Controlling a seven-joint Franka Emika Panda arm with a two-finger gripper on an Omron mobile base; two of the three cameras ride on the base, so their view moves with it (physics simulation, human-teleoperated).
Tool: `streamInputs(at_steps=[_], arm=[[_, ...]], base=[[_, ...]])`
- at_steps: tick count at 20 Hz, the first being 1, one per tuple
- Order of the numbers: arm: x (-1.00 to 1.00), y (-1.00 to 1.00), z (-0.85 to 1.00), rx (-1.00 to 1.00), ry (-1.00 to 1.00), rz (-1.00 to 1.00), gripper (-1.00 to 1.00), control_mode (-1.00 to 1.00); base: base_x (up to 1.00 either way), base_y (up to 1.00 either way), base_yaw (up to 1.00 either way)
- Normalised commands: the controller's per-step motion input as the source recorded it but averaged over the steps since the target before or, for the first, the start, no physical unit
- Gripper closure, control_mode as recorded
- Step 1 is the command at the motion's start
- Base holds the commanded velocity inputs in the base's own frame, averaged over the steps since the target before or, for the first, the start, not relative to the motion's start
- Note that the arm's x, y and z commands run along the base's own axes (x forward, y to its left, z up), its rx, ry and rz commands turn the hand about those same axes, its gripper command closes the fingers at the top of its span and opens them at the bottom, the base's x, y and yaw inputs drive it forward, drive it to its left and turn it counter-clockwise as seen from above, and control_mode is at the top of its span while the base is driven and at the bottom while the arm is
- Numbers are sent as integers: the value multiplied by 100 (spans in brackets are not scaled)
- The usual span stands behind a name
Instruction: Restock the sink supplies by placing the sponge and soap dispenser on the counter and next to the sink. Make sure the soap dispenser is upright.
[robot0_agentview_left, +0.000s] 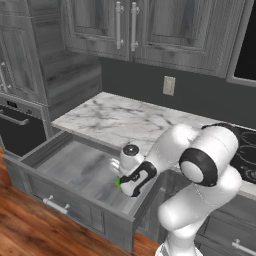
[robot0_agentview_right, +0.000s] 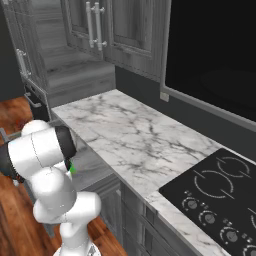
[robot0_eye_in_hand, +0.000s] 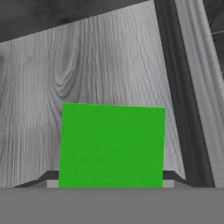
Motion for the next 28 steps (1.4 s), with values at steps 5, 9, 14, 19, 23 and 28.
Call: streamInputs(at_steps=[5, 9, 14, 19, 23, 28], arm=[[-16, 0, 100, 3, 0, -9, 100, -100], [0, 0, 100, 2, 2, -13, 100, -100], [0, 0, 100, 0, 4, -13, 100, -100], [-6, 0, 98, 0, 6, -12, 100, -100], [-29, -16, 65, 0, 8, -6, 100, -100], [-43, -46, 31, 0, 6, 0, 100, -100]], base=[[0, 0, 0], [0, 0, 0], [0, 0, 0], [0, 0, 0], [0, 0, 0], [0, 0, 0]])
